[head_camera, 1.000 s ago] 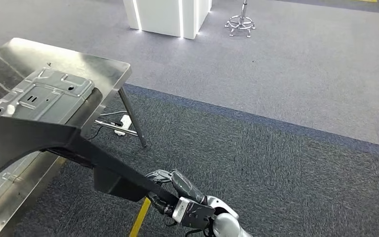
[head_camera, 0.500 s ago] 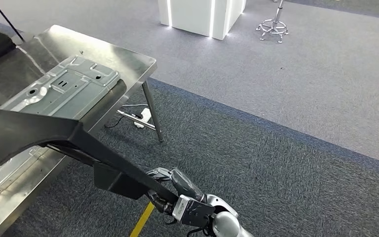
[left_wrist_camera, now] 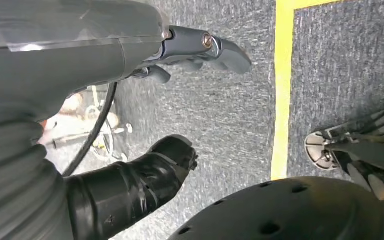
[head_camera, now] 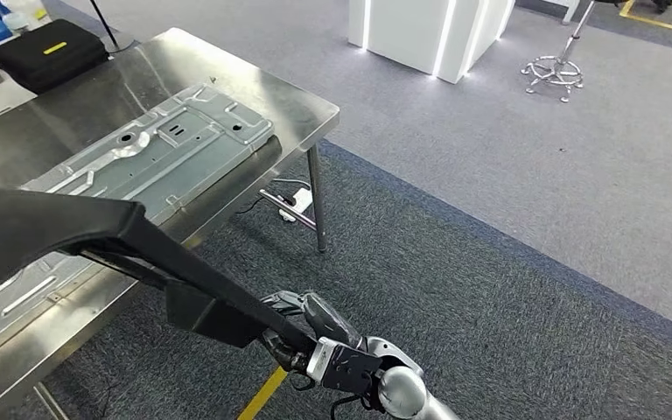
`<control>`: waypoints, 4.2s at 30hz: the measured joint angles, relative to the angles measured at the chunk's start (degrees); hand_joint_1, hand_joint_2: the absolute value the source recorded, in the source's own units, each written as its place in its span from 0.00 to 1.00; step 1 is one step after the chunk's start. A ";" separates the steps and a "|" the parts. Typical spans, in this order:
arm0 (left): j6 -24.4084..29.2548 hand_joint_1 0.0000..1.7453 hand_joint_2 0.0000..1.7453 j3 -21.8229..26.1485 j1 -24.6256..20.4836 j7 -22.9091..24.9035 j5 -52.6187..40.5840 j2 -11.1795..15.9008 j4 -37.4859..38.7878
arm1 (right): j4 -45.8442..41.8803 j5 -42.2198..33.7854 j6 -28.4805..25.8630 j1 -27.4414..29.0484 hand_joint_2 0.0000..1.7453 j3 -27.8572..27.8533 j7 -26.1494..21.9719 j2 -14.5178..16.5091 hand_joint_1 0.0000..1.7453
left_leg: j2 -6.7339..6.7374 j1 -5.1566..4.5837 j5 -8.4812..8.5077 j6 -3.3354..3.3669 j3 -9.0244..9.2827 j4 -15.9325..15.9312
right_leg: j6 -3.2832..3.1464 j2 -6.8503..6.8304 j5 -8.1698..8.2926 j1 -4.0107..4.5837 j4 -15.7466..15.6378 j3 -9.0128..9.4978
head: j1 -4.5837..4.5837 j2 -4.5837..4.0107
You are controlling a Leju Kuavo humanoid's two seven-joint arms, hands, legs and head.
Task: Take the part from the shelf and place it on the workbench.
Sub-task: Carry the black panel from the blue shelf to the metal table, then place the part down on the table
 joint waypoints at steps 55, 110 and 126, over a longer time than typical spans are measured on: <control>-0.28 0.00 1.00 -0.17 -0.76 -1.00 0.42 0.45 0.02 | 0.80 -0.49 0.68 -0.96 1.00 -0.57 0.07 0.50 0.91 | 4.83 0.22 0.86 1.42 -0.29 -0.85 | 1.22 -3.90 -8.22 0.26 14.14 -5.32 | -0.24 0.00; 1.94 0.00 1.00 -0.47 -6.08 8.36 -19.89 -11.54 -0.94 | 42.78 58.11 -40.34 -41.11 1.00 -4.70 31.19 9.66 0.91 | 5.74 -0.42 -0.28 0.43 -0.29 0.37 | 0.22 -4.01 1.57 0.82 -1.06 -1.10 | -0.51 0.00; 2.44 0.00 1.00 -0.48 -5.32 3.19 -26.59 -9.99 -4.98 | 55.97 68.64 -40.16 -43.56 1.00 -4.54 37.96 7.68 0.91 | 5.58 -0.74 -2.74 0.55 1.72 -0.08 | -1.78 -3.81 3.13 1.61 -3.05 -1.60 | -0.36 0.00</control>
